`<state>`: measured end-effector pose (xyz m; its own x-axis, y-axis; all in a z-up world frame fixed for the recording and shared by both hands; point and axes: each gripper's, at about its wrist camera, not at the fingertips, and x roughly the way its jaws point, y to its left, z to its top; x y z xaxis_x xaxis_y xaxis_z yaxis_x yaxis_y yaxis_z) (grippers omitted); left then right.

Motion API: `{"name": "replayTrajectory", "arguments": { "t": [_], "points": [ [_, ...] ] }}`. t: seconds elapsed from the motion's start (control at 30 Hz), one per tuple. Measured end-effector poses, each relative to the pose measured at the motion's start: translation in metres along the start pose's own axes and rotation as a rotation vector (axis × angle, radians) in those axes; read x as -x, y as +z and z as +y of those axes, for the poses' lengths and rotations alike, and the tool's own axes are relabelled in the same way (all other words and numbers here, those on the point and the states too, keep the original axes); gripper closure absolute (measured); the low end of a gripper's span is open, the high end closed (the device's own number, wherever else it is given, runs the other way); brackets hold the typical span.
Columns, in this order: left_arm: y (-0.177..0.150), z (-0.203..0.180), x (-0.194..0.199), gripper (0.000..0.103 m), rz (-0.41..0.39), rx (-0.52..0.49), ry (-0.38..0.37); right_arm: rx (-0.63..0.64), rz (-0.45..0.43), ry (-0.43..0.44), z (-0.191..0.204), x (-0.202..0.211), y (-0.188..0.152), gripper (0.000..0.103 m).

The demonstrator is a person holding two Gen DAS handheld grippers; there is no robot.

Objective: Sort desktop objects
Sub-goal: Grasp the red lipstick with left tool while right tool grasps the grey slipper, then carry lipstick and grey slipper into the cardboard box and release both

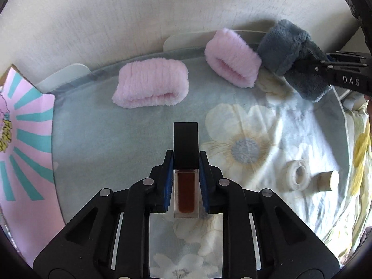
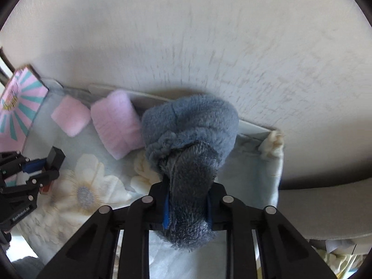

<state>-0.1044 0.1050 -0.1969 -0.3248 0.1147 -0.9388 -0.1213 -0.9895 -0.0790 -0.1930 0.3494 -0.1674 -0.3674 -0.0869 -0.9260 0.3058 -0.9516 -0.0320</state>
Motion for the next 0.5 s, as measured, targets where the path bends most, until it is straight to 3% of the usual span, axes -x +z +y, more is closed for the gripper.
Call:
{"name": "replayTrajectory", "arguments": {
  "t": [0.33, 0.5],
  "points": [
    [-0.011, 0.001, 0.044, 0.085, -0.016, -0.063, -0.04, -0.056, -0.084, -0.016, -0.001, 0.064, -0.014, 0.082],
    [0.003, -0.002, 0.067, 0.085, -0.005, -0.066, -0.096, -0.086, -0.116, -0.011, -0.002, 0.097, -0.017, 0.082]
  ]
}}
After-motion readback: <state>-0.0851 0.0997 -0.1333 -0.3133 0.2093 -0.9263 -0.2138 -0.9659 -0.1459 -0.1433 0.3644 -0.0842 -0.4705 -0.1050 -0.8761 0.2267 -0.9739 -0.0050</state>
